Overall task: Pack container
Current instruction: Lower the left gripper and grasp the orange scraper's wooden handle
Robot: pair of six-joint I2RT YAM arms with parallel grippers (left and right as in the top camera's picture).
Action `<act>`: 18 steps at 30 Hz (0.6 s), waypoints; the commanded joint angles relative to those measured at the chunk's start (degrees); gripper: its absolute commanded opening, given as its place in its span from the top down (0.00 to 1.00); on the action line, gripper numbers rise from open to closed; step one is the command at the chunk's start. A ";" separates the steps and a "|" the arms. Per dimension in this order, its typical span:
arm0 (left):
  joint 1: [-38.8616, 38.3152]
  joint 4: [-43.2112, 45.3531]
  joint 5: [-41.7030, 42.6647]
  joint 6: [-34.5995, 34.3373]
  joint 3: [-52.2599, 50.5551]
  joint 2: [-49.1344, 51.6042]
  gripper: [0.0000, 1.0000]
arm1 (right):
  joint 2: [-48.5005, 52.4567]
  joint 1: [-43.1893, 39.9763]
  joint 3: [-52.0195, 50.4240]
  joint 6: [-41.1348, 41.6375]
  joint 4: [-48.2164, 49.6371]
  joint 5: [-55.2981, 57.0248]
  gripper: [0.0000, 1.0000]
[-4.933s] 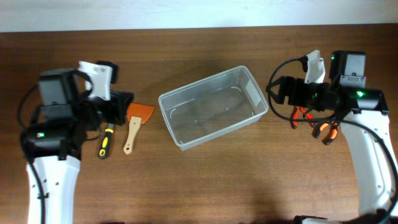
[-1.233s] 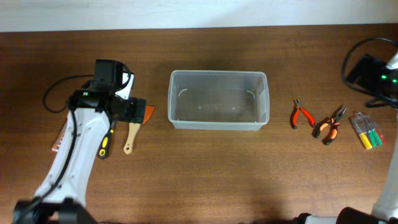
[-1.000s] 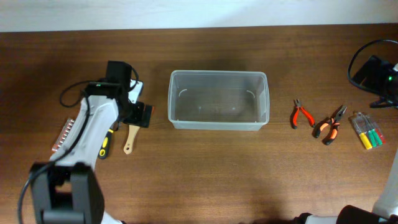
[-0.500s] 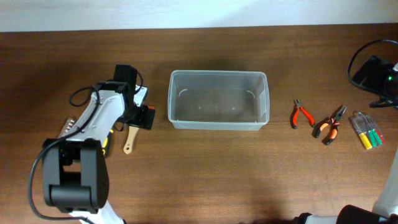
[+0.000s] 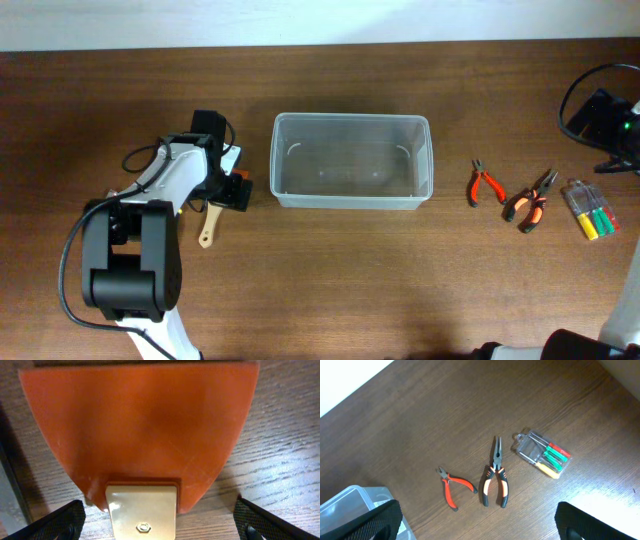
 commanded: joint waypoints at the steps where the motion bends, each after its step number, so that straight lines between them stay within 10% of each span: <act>1: 0.13 -0.79 0.52 -1.01 0.31 0.87 0.03 | 0.22 -0.26 -0.11 0.48 0.04 0.11 0.01; 6: 0.13 0.22 0.57 -1.40 0.31 0.94 0.10 | 0.22 -0.26 -0.11 0.48 0.04 0.09 0.01; 11: 0.13 0.42 0.57 -1.40 0.31 1.05 0.47 | 0.22 -0.26 -0.11 0.48 0.04 0.11 0.01; 18: 0.13 0.39 0.59 -1.38 0.31 1.81 0.51 | 0.22 -0.26 -0.11 0.48 0.04 0.09 0.01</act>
